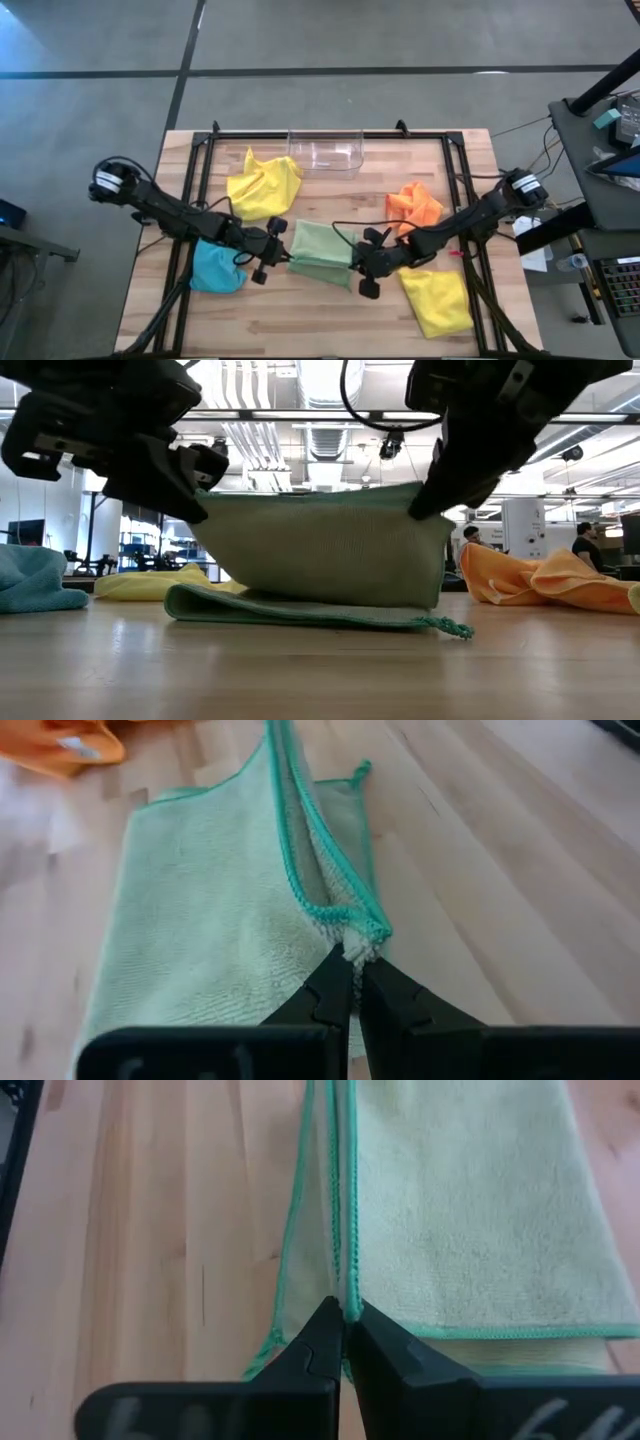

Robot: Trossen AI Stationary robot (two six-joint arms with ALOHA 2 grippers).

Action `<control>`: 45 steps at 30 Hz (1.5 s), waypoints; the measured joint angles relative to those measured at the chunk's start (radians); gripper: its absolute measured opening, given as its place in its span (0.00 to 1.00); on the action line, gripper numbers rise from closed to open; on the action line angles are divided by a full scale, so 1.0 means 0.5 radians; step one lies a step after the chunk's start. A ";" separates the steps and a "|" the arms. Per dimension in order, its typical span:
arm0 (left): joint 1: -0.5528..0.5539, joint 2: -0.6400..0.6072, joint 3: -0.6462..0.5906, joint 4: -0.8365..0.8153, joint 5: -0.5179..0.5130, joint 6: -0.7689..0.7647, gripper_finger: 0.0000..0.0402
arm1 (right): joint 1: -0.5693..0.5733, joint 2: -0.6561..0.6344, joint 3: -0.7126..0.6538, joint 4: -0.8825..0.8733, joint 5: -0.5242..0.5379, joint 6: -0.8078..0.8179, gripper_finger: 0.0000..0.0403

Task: Fold microfiber towels
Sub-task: Fold the light green microfiber cloth

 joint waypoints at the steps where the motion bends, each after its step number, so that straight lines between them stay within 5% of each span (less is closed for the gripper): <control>1: 0.000 0.007 0.000 -0.006 0.020 0.000 0.00 | -0.001 0.017 0.000 0.008 -0.004 0.015 0.02; 6: -0.002 0.082 -0.012 -0.058 0.105 -0.003 0.05 | 0.001 0.072 -0.003 -0.025 -0.077 0.019 0.05; 14: -0.002 0.200 0.004 -0.009 0.111 -0.102 0.27 | 0.001 0.073 -0.003 -0.015 -0.106 0.037 0.19; 25: -0.002 0.018 0.025 -0.101 0.109 -0.163 0.45 | 0.000 0.066 -0.003 -0.035 -0.054 0.038 0.39; 32: -0.002 -0.127 0.021 -0.288 0.087 -0.288 0.47 | 0.000 0.065 -0.004 -0.053 0.017 -0.005 0.40; 45: 0.022 -0.083 -0.046 0.443 -0.010 -0.293 0.47 | 0.073 0.046 -0.180 0.566 0.172 -0.228 0.33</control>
